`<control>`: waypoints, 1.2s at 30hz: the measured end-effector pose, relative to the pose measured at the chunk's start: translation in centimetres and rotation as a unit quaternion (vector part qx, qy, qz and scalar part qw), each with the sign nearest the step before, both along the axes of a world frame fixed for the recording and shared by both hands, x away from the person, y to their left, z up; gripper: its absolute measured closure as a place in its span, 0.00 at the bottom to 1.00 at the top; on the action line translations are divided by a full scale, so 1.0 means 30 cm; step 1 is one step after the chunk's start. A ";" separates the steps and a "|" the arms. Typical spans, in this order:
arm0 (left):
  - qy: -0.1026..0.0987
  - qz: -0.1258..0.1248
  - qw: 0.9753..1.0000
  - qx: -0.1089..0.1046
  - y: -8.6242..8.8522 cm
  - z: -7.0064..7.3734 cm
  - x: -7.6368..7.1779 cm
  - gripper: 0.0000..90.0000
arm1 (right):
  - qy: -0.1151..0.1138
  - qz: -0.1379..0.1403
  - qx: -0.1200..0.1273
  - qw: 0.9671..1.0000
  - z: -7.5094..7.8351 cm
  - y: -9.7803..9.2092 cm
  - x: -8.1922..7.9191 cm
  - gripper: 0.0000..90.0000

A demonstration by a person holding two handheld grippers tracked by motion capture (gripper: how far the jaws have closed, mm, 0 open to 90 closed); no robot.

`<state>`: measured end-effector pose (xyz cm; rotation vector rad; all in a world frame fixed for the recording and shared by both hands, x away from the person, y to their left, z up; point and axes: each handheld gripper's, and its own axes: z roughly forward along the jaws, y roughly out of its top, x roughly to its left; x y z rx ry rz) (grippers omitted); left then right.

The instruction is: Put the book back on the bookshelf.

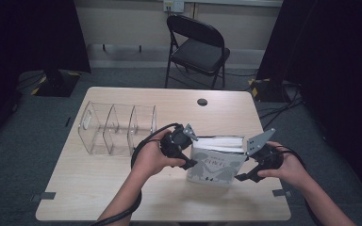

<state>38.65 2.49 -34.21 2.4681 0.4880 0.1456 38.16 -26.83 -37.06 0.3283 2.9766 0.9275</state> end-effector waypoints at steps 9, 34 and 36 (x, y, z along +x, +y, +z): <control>-0.002 -0.013 1.000 0.002 -0.043 0.001 0.012 0.38 | -0.003 -0.005 -0.004 1.000 -0.005 -0.005 -0.002 0.39; 0.017 -0.042 0.998 0.041 -0.102 0.038 -0.005 0.48 | -0.005 -0.022 -0.003 1.000 -0.028 -0.010 0.016 0.39; 0.016 -0.046 0.998 0.042 -0.104 0.039 -0.014 0.50 | -0.005 -0.022 -0.003 1.000 -0.028 -0.012 0.017 0.39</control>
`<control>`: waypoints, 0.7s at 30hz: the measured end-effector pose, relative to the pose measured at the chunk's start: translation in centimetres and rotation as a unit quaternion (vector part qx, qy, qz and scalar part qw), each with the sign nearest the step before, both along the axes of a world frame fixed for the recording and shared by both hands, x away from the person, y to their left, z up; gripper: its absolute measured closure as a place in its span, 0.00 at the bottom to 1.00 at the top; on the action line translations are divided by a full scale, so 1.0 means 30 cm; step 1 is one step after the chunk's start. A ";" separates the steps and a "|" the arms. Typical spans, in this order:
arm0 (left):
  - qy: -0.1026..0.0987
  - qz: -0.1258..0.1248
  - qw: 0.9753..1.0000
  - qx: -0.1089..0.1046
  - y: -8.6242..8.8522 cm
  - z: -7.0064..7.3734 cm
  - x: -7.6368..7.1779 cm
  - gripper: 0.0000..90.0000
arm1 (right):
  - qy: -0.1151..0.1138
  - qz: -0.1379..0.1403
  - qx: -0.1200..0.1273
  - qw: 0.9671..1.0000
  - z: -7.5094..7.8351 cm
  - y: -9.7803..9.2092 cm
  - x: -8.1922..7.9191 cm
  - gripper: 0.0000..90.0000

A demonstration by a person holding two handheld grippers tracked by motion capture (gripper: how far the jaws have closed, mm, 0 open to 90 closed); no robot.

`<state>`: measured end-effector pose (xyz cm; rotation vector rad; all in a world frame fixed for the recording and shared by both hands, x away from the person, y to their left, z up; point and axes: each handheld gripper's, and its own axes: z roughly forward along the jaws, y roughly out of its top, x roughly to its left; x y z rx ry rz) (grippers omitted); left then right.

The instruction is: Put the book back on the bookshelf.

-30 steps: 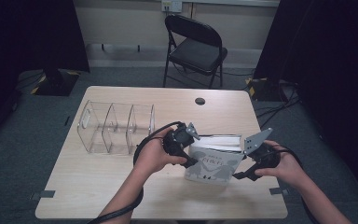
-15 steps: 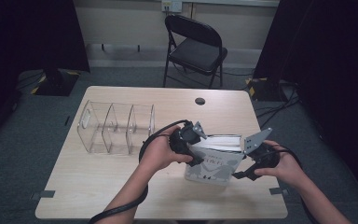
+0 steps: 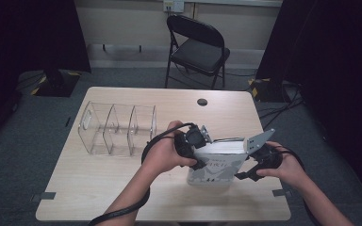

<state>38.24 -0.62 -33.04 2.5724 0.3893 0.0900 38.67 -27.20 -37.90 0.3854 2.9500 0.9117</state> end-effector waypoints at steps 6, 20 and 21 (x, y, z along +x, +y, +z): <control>0.004 -0.003 1.000 0.001 0.005 0.003 -0.017 0.55 | -0.004 -0.010 0.003 1.000 0.003 -0.004 0.005 0.39; 0.013 0.033 0.999 0.012 0.012 0.009 -0.053 0.58 | -0.024 -0.026 0.018 0.999 -0.008 -0.005 0.019 0.38; 0.011 0.032 0.999 0.015 0.010 0.011 -0.053 0.58 | -0.024 -0.026 0.018 0.999 -0.007 -0.005 0.019 0.38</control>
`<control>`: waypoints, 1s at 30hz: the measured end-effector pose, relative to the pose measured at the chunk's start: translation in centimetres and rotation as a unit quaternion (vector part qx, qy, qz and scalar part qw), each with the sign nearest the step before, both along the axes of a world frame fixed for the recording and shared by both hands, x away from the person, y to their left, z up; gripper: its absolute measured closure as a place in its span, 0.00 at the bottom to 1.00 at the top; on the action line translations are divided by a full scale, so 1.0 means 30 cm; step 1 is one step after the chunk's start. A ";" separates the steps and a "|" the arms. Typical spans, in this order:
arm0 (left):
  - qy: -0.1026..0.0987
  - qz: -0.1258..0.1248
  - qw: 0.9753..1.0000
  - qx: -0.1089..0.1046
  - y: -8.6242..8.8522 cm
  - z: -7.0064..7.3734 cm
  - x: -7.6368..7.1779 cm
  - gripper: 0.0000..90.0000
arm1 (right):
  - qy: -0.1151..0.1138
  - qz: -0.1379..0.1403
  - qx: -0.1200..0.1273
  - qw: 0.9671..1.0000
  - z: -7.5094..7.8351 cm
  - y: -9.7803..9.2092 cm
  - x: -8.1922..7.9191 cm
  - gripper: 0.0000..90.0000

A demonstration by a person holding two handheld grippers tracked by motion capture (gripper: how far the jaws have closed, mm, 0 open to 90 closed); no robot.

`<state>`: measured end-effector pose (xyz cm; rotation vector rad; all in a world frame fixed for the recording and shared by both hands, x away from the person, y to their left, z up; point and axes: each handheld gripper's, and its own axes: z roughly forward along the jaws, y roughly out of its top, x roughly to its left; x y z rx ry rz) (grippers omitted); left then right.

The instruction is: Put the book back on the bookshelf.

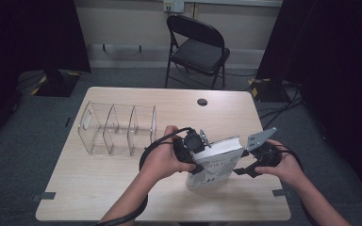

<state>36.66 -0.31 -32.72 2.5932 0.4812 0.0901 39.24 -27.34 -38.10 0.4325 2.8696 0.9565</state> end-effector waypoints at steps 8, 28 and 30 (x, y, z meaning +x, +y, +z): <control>0.000 -0.004 1.000 0.011 -0.017 0.006 0.020 0.54 | -0.003 0.000 0.001 1.000 0.003 0.000 -0.003 0.37; 0.020 -0.003 1.000 0.015 -0.105 0.012 0.066 0.50 | 0.001 0.006 0.002 1.000 -0.033 -0.007 -0.015 0.37; 0.029 -0.002 1.000 0.011 -0.110 0.014 0.070 0.51 | 0.004 0.002 0.002 1.000 -0.039 -0.007 -0.018 0.37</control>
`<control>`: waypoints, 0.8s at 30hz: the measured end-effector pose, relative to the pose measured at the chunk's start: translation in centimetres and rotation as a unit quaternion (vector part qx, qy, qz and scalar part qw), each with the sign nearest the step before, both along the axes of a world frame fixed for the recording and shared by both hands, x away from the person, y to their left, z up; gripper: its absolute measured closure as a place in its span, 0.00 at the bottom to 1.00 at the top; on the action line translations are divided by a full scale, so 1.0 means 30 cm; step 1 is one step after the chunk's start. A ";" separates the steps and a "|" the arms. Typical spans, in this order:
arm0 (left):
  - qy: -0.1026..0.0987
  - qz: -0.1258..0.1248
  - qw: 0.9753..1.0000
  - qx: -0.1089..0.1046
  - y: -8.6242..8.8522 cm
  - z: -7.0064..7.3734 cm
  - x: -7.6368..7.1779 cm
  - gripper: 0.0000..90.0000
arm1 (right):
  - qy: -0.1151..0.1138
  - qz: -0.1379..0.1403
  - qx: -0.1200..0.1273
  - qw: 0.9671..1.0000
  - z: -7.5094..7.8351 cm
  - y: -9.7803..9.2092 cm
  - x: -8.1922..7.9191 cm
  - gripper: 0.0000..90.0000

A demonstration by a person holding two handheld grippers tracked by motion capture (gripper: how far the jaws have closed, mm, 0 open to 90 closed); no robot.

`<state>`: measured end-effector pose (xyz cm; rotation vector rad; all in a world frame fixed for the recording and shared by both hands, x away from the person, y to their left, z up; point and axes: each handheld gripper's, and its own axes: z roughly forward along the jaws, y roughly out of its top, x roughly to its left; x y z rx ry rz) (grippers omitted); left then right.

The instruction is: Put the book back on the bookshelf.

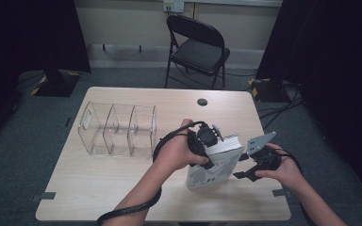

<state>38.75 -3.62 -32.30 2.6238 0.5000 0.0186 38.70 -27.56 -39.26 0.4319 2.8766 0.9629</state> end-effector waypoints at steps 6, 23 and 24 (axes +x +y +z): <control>0.001 -0.009 1.000 -0.018 -0.017 -0.007 0.018 0.47 | 0.002 0.001 0.004 1.000 -0.014 -0.010 -0.004 0.37; 0.001 0.032 0.999 0.024 0.002 0.006 -0.011 0.58 | 0.005 -0.011 0.002 1.000 -0.032 -0.028 -0.006 0.37; 0.000 0.035 0.999 0.027 0.012 0.008 -0.011 0.58 | 0.006 -0.009 0.004 1.000 -0.035 -0.028 -0.004 0.37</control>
